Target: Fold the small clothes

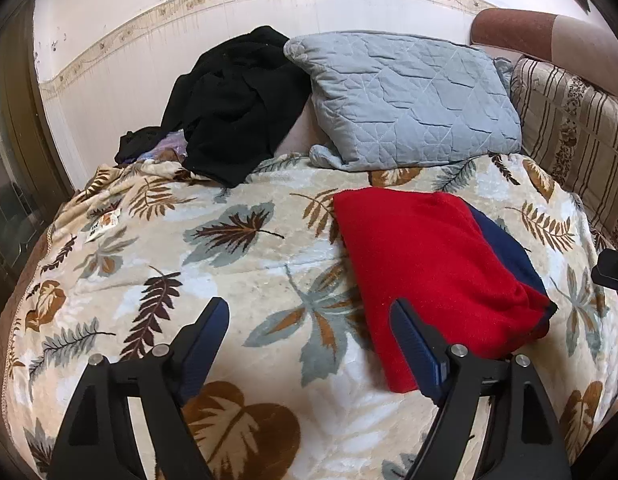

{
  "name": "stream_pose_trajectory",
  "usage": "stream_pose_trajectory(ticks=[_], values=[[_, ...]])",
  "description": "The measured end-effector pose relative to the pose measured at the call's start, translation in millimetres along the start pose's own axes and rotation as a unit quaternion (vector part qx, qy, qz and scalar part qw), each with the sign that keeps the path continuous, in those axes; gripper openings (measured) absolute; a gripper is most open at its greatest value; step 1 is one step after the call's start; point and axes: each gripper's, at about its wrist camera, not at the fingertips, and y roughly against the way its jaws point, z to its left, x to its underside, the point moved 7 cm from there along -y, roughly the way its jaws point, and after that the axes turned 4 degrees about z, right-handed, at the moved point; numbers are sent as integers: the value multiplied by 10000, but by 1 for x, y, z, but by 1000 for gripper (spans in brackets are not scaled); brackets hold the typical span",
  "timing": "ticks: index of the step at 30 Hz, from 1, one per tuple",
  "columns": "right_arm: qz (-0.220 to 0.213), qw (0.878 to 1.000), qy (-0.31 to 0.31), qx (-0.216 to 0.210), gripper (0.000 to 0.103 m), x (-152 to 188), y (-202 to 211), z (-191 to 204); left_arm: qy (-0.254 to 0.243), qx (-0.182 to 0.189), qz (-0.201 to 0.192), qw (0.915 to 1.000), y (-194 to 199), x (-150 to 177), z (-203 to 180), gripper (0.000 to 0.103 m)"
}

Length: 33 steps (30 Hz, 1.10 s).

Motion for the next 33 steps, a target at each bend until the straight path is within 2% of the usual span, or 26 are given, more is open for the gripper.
stream_pose_trajectory(ticks=[5,10,15,19,25,28,33], values=[[129,9997,-163,-87,73,-4,-9,-9,-187,26,144,9997,-12,3,-10,85],[498,9974,-446,-272,73,-11,-31,-28,-229,743,685,9946,-42,9,-21,85],[770,9922,-898,-395,73,-27,-57,-59,-192,1087,967,9892,-67,7,-27,85],[878,9927,-794,-222,73,-38,-75,-70,44,1424,1162,9830,-86,-1,-31,85],[1189,9899,-728,-275,73,-44,-105,-76,264,1960,1354,9709,-101,-8,-35,85],[1312,9879,-728,-392,73,-48,-119,-79,466,2339,1480,9598,-103,-11,-35,85],[1551,9813,-931,-659,73,-46,-133,-89,1009,3082,1610,9322,-108,-16,-33,85]])
